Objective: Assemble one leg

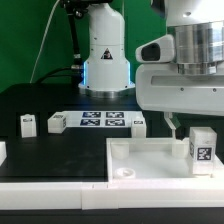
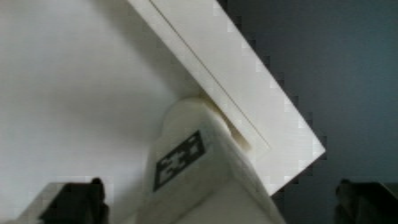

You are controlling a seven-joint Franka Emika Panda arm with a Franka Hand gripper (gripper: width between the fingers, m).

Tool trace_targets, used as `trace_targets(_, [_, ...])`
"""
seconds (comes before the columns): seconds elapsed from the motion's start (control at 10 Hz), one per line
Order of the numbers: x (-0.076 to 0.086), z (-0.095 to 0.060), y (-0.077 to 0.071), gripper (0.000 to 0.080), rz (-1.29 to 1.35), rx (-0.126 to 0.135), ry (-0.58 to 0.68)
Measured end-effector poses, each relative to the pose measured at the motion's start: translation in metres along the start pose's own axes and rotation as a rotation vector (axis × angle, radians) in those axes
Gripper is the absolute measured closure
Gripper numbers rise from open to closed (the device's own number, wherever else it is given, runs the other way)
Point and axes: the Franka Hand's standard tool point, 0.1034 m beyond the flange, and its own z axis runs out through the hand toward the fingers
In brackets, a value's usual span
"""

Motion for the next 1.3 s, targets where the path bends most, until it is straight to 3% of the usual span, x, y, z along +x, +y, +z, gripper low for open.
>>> trace_targets(0.4, [0.0028,0.0020,0.0028,0.0151,-0.451,-0.032,0.023])
trace_targets(0.6, [0.0042,0.0019,0.0045,0.0165,-0.492,-0.033,0.023])
trace_targets(0.8, [0.0043,0.0019,0.0045,0.0513,-0.491,-0.033,0.023])
trace_targets(1.1, [0.0042,0.0020,0.0046,0.0511,-0.441,-0.030,0.023])
trace_targets(1.3, [0.0053,0.0026,0.0065,0.0511,-0.059,-0.007,0.028])
